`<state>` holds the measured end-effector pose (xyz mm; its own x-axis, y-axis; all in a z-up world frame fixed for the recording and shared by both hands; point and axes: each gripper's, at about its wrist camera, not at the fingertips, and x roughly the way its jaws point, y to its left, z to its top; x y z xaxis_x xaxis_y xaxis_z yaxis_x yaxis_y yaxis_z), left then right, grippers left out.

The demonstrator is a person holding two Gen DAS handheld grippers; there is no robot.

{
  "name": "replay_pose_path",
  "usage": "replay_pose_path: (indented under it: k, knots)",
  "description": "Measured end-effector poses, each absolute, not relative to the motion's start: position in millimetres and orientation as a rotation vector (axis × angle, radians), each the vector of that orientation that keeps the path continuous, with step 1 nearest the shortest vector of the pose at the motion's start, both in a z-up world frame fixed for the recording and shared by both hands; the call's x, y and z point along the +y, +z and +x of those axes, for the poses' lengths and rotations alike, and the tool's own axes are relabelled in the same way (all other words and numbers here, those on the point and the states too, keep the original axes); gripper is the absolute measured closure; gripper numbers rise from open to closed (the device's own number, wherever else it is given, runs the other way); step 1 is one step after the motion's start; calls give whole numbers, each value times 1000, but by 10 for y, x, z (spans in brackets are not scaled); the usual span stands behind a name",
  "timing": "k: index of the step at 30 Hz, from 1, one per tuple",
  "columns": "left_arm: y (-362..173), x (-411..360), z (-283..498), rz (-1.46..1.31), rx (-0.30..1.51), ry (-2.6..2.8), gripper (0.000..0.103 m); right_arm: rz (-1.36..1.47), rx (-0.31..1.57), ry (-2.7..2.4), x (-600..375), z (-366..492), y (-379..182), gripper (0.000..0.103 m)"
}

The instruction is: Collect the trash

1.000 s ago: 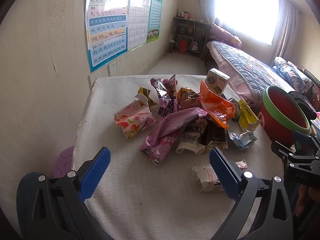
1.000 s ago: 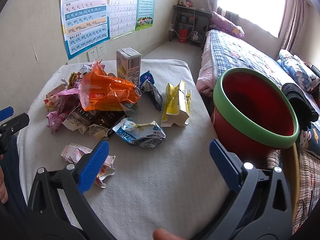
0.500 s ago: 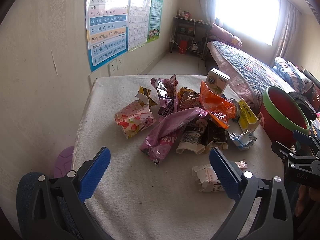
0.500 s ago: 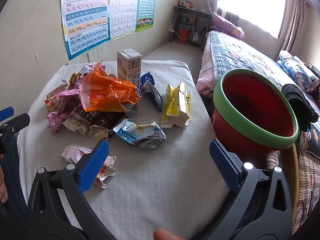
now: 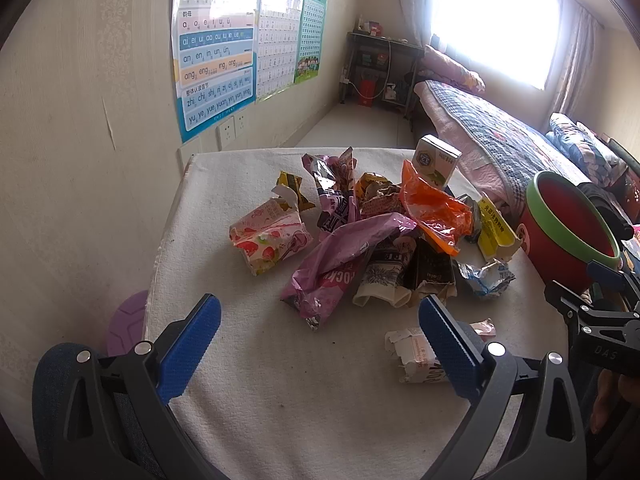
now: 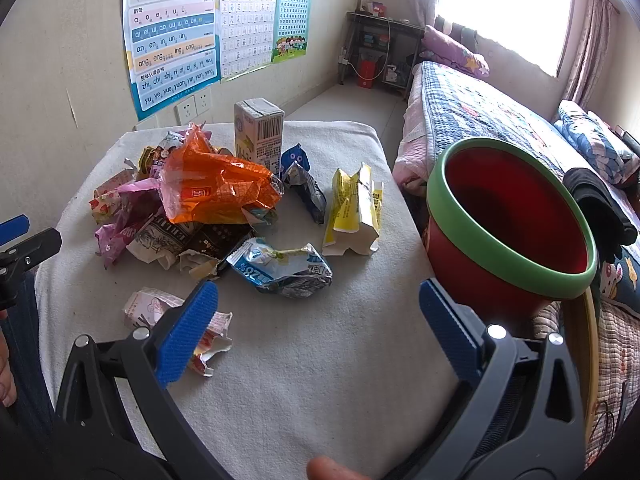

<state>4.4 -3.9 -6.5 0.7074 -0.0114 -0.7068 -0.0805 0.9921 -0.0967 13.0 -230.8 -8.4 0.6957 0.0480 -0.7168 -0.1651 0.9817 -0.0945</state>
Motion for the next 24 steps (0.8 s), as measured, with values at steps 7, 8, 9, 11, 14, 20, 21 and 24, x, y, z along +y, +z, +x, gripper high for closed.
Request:
replay_pose_path:
  k: [7,8,9,11,14,20,21,24]
  knots:
    - [-64,-36,45,-124,785,38,8,-157,797,121,-2307,130,-89,4]
    - [-70,-39,46,-125,786,38,8,-157,797,121,-2306,129,-90,4]
    - [-65,-35,46,-124,786,38,8,-157,798,121,-2305,131,-91,4]
    - [-77,-39,42,-127,788,38,8,-157,799,122,-2302,129,-92,4]
    - [-87,-37,41,-127,789,38,8,-157,801,122,-2301,128,-94,4]
    - [-107,-23,26,-133,796,38,8,-156,805,124,-2306,130,-100,4]
    - [-106,-23,26,-132,796,38,8,-156,806,124,-2305,127,-100,4]
    - [-107,-23,28,-132,795,38,8,-156,807,125,-2307,136,-102,4]
